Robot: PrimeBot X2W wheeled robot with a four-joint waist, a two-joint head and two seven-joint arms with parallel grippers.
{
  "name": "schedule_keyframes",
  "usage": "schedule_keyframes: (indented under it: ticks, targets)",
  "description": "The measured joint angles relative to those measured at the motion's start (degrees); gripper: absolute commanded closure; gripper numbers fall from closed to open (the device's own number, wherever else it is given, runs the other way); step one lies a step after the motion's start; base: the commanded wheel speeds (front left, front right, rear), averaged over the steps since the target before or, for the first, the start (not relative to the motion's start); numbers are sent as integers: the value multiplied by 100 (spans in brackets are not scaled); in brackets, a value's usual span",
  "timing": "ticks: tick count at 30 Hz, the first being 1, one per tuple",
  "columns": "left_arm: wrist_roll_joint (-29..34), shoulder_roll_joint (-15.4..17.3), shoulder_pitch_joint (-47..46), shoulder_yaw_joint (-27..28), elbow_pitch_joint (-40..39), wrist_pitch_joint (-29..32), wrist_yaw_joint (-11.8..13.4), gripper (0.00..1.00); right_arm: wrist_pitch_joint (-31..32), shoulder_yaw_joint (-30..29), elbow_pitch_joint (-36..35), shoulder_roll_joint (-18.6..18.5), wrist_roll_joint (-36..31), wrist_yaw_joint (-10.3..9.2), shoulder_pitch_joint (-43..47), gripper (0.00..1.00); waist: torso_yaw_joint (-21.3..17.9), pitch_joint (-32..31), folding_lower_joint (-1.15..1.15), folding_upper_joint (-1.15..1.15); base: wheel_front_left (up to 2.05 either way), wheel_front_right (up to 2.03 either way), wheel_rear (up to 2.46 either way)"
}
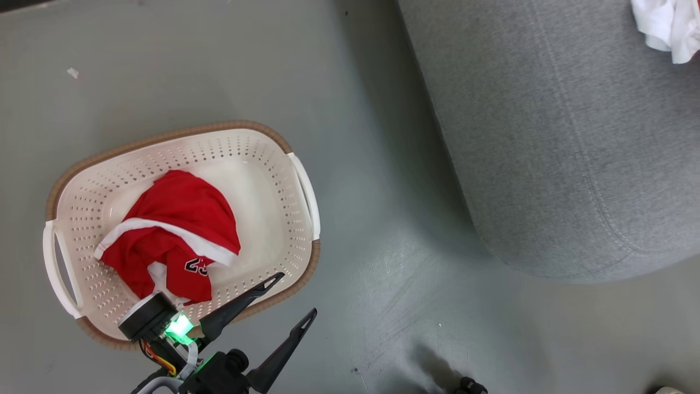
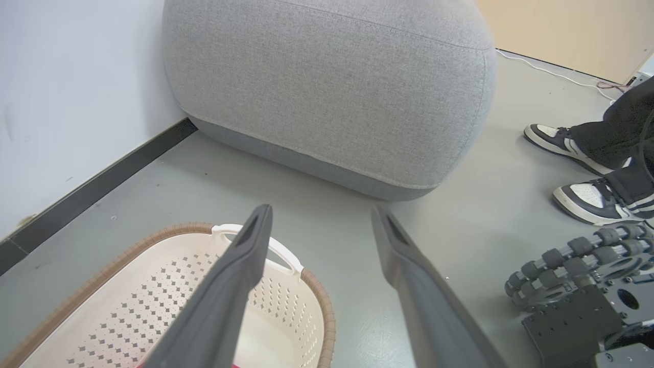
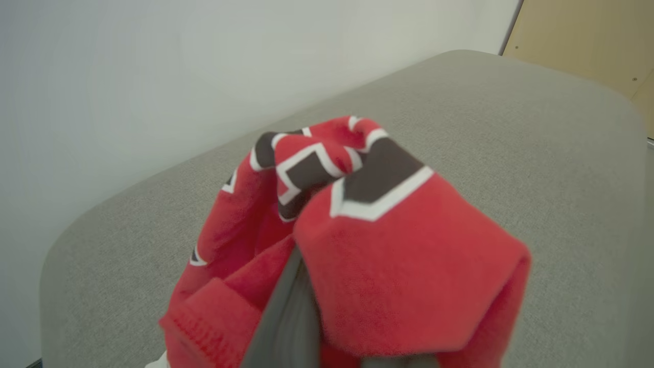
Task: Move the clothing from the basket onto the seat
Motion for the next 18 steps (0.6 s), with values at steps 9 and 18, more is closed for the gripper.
schedule_keyframes:
  ticks: [9,18]
  targets:
    - [4,20,-103,23,-18,-1,0,0,318,-215,639,197,-31,2,-248,100,123,171,0,0,0,0,0]
    - [4,4,-235,22,-5,-1,-1,0,289,-112,753,253,-309,2,-498,0,183,202,0,0,0,0,0]
